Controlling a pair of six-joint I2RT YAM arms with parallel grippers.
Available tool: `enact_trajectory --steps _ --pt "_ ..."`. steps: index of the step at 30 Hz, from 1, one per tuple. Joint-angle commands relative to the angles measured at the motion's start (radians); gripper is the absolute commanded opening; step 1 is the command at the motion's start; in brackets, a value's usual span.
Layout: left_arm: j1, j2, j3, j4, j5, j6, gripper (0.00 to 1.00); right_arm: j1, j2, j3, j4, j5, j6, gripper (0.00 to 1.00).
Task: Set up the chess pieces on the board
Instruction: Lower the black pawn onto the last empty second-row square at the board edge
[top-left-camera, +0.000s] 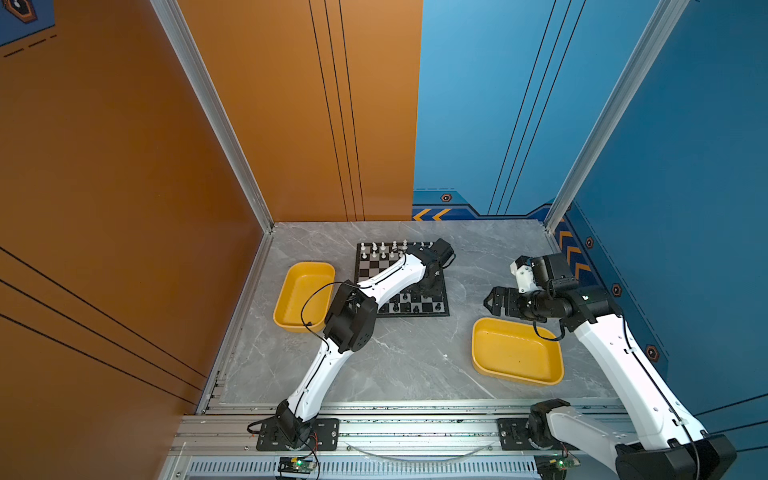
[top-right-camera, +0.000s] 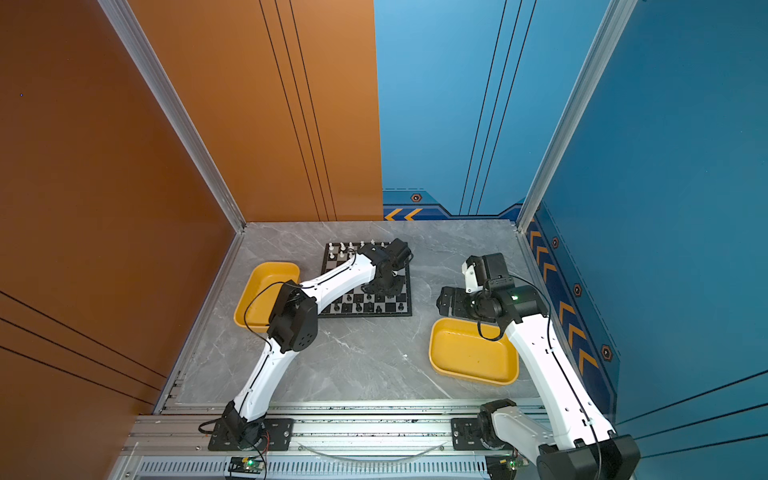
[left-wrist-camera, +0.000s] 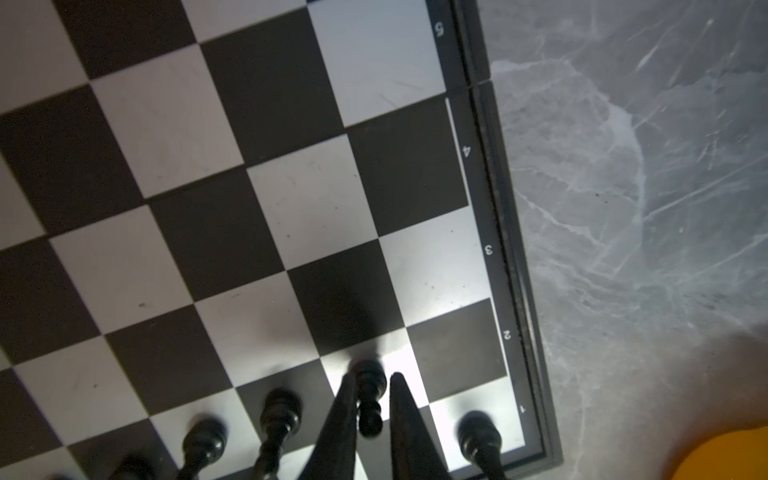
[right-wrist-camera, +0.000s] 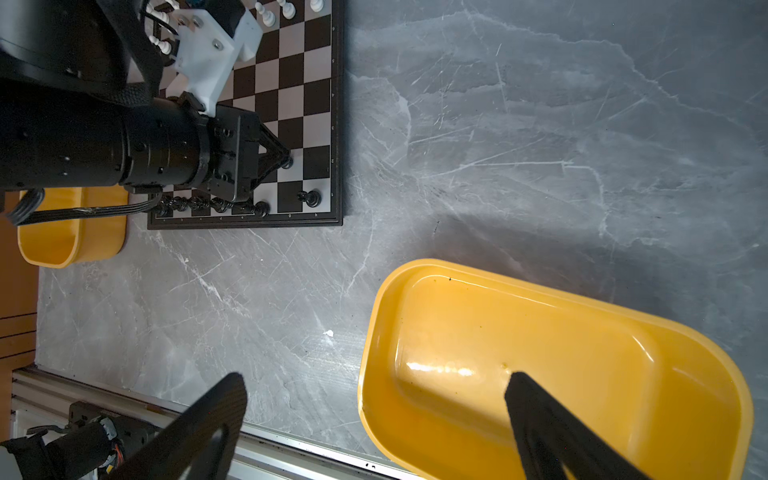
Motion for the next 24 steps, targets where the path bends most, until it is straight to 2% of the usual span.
enact_trajectory --steps 1,11,18,24 --pt "-0.014 0.009 -0.012 -0.024 0.019 -0.007 0.18 -0.008 -0.021 -0.01 -0.02 -0.005 0.013 1.0" --pt "-0.014 -0.005 -0.016 -0.023 0.029 -0.007 0.22 -0.008 -0.024 -0.012 -0.02 -0.007 0.019 1.0" --pt "-0.007 -0.03 -0.002 -0.023 0.037 -0.01 0.34 -0.007 -0.021 -0.002 -0.02 -0.01 0.022 1.0" --pt "0.011 -0.064 0.021 -0.023 0.052 -0.015 0.39 -0.008 -0.014 0.005 -0.012 -0.011 0.025 1.0"
